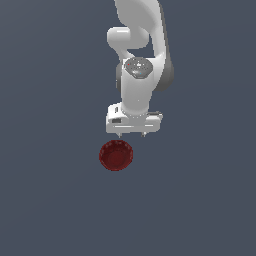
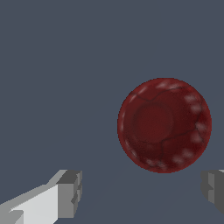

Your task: Pick up the object and move it to a goal position.

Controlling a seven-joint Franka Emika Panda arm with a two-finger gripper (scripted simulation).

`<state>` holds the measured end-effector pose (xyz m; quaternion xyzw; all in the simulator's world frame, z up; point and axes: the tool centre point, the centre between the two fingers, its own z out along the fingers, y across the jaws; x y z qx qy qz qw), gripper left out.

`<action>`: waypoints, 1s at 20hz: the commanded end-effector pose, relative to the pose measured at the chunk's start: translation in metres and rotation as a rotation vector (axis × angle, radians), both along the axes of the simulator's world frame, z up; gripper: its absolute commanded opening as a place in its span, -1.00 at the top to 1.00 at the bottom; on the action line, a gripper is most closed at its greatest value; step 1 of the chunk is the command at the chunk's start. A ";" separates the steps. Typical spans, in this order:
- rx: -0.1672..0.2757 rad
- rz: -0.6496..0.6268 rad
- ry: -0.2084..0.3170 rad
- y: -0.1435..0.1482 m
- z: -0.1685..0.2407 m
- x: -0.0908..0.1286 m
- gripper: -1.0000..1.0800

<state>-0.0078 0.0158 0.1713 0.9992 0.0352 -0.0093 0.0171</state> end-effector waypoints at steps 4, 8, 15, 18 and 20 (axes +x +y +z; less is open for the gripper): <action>0.005 0.001 0.002 0.005 0.002 -0.001 -0.23; 0.013 0.003 0.004 0.012 0.005 -0.002 -0.23; 0.008 -0.018 0.012 0.010 0.002 0.002 -0.23; 0.003 -0.044 0.021 0.009 -0.001 0.006 -0.23; -0.002 -0.067 0.030 0.009 -0.004 0.010 -0.23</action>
